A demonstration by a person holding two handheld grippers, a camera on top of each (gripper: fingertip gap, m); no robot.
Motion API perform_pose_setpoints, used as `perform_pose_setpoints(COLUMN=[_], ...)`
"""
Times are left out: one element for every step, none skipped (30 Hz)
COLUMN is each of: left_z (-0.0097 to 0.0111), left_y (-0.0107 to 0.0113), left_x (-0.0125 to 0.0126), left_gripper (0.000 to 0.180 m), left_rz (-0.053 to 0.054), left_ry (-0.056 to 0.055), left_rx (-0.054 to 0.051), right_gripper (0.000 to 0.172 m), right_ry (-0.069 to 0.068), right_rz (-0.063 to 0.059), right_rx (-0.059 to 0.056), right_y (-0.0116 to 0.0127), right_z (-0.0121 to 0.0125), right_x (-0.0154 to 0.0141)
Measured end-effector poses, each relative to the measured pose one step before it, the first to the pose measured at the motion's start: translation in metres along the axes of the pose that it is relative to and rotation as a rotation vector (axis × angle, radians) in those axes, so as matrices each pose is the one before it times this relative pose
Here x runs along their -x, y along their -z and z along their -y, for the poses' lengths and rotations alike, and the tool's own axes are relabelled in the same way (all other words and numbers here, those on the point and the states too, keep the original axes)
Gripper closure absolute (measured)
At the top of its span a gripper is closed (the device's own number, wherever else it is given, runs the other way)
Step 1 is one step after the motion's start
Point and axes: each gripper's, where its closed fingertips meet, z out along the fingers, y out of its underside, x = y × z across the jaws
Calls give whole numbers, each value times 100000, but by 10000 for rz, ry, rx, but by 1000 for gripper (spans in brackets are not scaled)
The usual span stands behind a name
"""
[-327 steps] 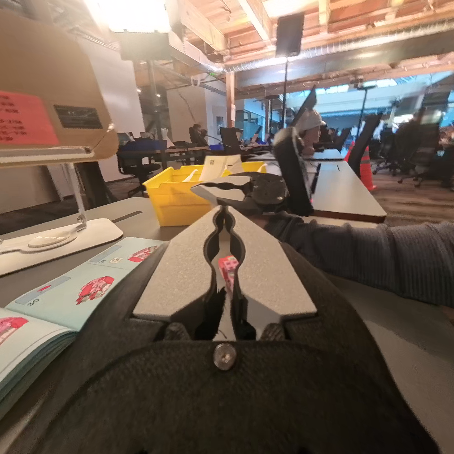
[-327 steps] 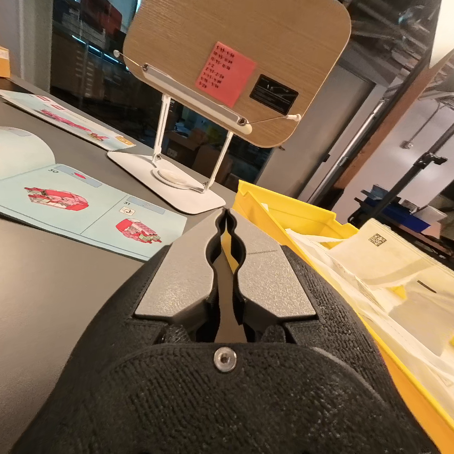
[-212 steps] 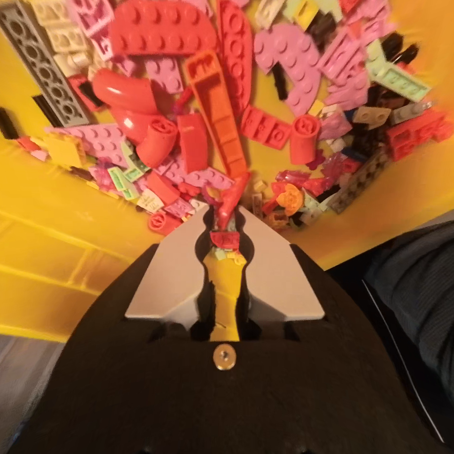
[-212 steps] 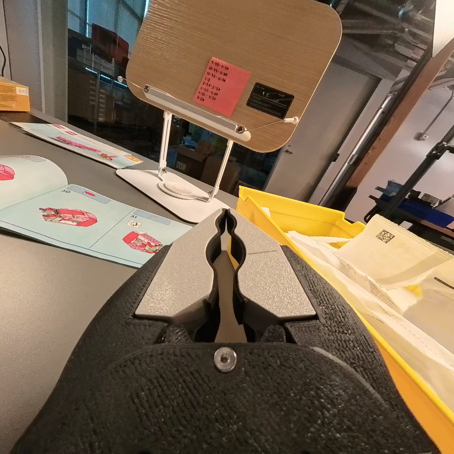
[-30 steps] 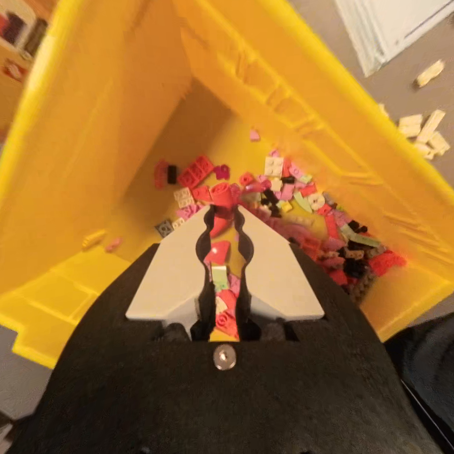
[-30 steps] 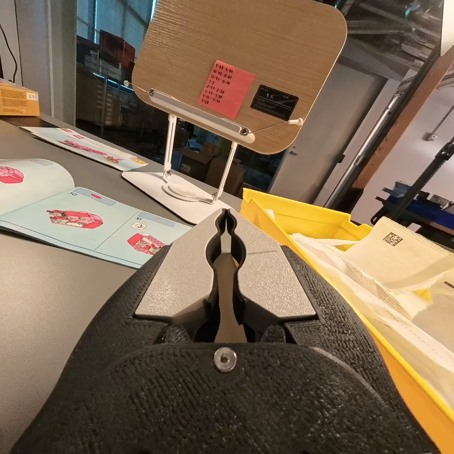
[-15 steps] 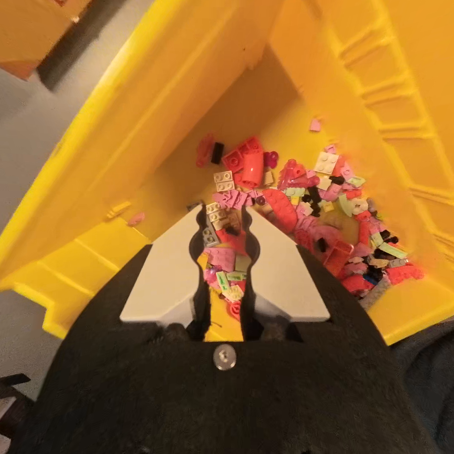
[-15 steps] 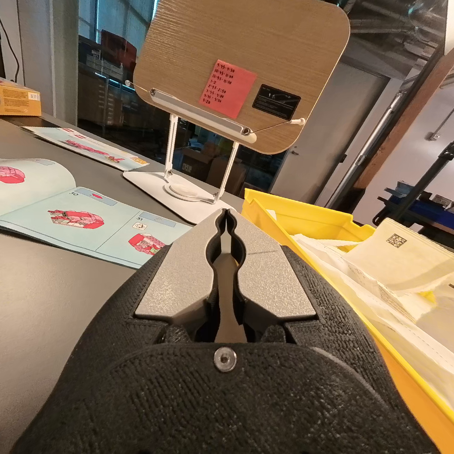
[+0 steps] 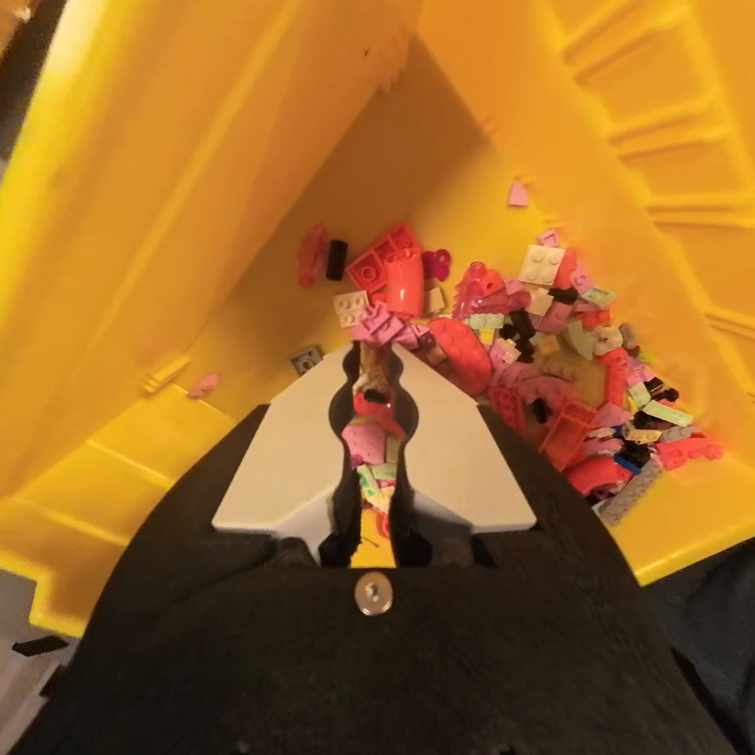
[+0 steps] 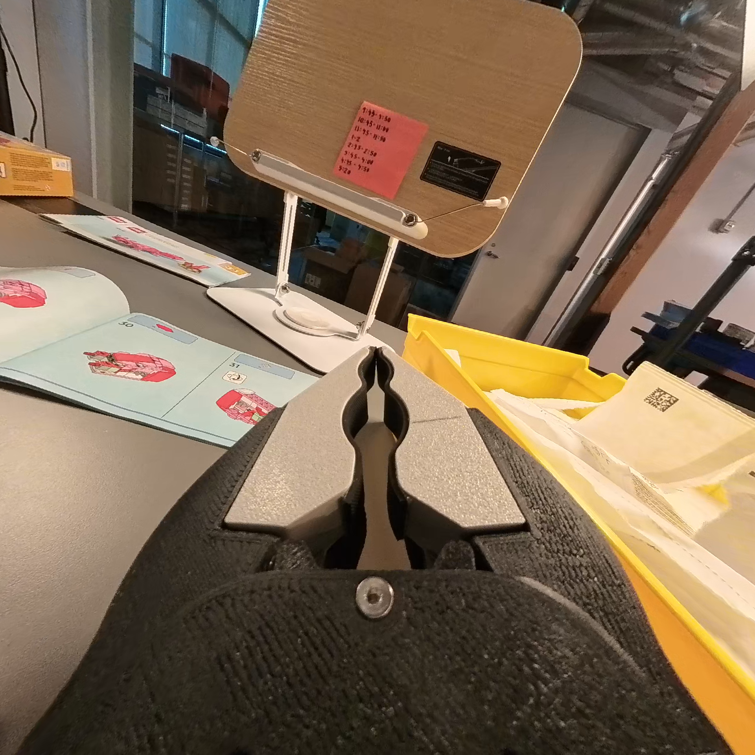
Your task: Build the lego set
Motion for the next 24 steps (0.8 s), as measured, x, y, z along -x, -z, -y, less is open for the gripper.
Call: perform_pose_setpoints(left_z=[297,491,511,457,358,187,-66,-459,-894,-1351,-1674,-1612,-1255,-832,-578,-478,-393,-262,-233,-268,-248,-168,-127,-65], left_y=[130,191,227,215,177,134,85,34,-31,-106,-163,-266,-336,-306,-230,-179,-132,-101,-92,-134,-174,-191,-194,-161], left_x=[-209,-335,-400,-394,-239,104,240,156,141,121,196,226,3,85,237,155,65,26,71,68,-28,-189,-328,-422], left_gripper=[180,180,180,180,180,180,170,157,142,129,126,122,116,113,112,112,111,111,113,115,119,123,125,129], left_rz=[-76,-147,-206,-206,-111,85,156,84,75,73,137,211,115,193,295,228,137,77,61,11,-81,-201,-298,-352], left_ry=[-106,-114,-102,-109,-110,-35,46,110,247,349,366,268,111,74,72,62,55,52,72,69,41,4,-18,-38], left_rx=[-198,-332,-337,-283,-217,-98,88,338,616,875,1015,940,715,445,286,220,162,78,67,104,112,70,58,26], right_gripper=[172,172,172,172,172,172,172,172,172,172,172,172,172,172,172,172,172,172,172,172,172,172,172,172], right_ry=[-6,0,3,1,-4,-6,-5,-4,0,3,3,3,2,0,-6,-9,-9,-5,-1,0,-2,-3,-4,-3], right_rz=[3,1,0,2,3,1,1,8,8,9,9,5,2,-1,-2,0,-1,-4,-2,2,2,2,3,2], right_rx=[6,4,2,-2,1,-1,-5,-1,-1,1,5,9,6,-1,-1,1,1,-3,-5,0,0,-1,0,-2], right_y=[-1,-5,1,4,-5,7,-1,7,4,-3,-5,-10,-9,0,8,-3,-5,7,5,0,0,5,9,4], right_z=[-12,-5,-3,6,-4,10,2,1,5,4,-6,-11,-11,1,0,0,-5,3,5,0,1,4,-2,6], right_x=[0,7,-2,10,-1,-3,-8,9,20,24,16,15,-1,-1,-4,-18,-2,-7,-7,3,5,12,2,12])
